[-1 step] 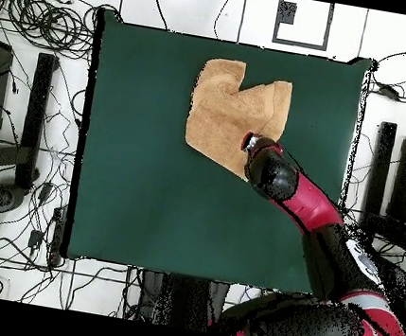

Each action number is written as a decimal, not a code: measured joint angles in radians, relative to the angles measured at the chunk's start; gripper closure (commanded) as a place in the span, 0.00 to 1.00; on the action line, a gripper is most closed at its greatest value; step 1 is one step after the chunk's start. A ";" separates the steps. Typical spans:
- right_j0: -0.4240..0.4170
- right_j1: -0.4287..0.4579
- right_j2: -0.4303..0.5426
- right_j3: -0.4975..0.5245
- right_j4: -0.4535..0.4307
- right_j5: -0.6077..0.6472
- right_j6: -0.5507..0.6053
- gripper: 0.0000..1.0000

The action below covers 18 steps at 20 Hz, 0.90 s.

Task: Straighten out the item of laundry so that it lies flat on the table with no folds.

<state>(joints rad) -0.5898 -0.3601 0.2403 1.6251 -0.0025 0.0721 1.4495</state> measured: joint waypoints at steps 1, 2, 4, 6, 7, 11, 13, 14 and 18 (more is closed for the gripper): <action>-0.001 0.000 0.000 0.001 0.001 0.000 0.000 1.00; -0.002 -0.002 0.000 0.006 0.002 -0.001 0.000 1.00; -0.002 -0.004 0.000 0.014 0.002 -0.015 0.000 1.00; -0.002 -0.004 0.000 0.021 0.002 -0.031 0.000 1.00; -0.002 -0.004 0.000 0.029 0.001 -0.050 0.000 1.00; -0.002 -0.005 0.000 0.067 -0.005 -0.144 0.000 1.00; -0.002 -0.005 -0.001 0.091 -0.014 -0.200 0.000 1.00; -0.002 -0.005 -0.001 0.100 -0.018 -0.220 0.000 1.00; -0.002 -0.006 -0.006 0.142 -0.027 -0.285 0.000 1.00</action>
<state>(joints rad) -0.5919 -0.3658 0.2345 1.7667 -0.0291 -0.2132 1.4495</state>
